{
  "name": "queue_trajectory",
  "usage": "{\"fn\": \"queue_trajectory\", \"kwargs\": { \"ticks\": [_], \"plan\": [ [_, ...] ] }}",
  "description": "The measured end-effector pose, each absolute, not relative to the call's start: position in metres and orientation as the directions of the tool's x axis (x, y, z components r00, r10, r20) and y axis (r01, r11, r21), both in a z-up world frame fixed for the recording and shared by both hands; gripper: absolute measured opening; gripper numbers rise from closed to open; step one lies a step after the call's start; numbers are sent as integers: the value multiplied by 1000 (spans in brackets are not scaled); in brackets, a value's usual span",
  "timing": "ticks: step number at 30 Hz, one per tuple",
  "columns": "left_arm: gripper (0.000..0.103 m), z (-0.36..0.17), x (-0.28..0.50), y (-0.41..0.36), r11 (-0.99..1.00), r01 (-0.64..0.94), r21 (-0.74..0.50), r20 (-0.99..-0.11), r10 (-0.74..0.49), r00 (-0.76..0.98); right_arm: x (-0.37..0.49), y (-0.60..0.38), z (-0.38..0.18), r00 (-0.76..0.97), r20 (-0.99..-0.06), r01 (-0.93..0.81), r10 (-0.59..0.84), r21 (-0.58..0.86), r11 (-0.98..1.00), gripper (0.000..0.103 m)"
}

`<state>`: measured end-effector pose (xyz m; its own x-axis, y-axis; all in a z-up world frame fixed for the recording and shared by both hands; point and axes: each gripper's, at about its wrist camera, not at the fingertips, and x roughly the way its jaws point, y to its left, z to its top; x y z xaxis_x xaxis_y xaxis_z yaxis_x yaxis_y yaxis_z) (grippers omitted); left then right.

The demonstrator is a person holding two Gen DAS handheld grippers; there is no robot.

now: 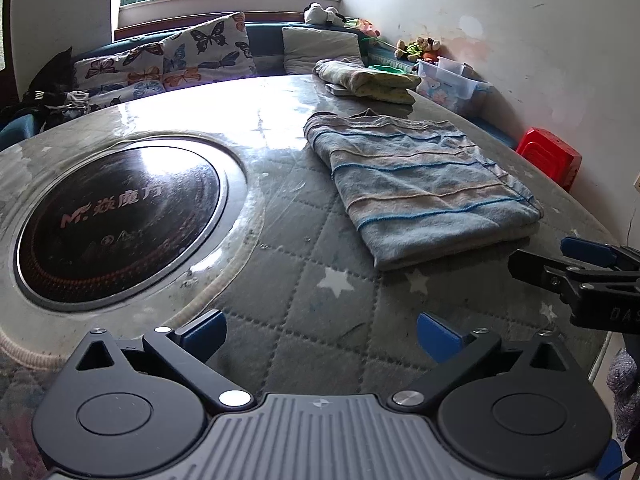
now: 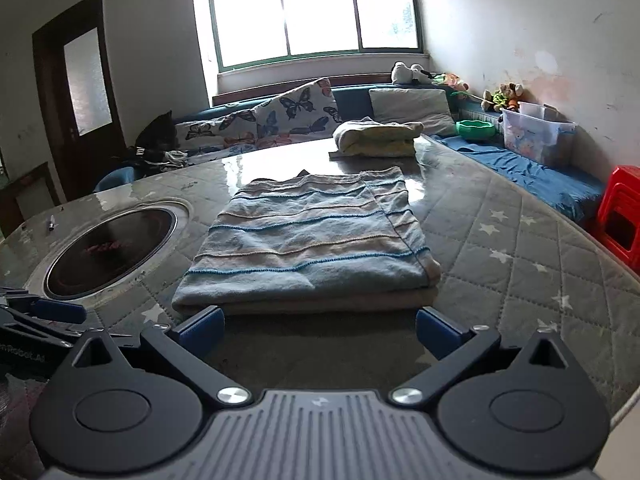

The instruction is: Fold clothes

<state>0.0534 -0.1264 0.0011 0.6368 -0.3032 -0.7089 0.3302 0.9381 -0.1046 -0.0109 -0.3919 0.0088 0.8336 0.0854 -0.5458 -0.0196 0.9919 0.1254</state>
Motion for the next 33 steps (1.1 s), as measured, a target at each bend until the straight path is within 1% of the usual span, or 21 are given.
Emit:
{"fn": "queue_trajectory", "kwargs": {
  "ticks": [13,26,33],
  "plan": [
    [103,2,40,-119,938,328,-109,-691,-309,653,-24,-389,-1,825,-563,38,54,149,988,103],
    [103,0,33,-119,937,331,-111,-695,-311,648,-28,-383,0,820,-573,77,6,120,990,103],
    [103,-1,28,-121,936,335,-109,-699,-312,644,-31,-379,1,820,-572,69,10,117,991,103]
  ]
}}
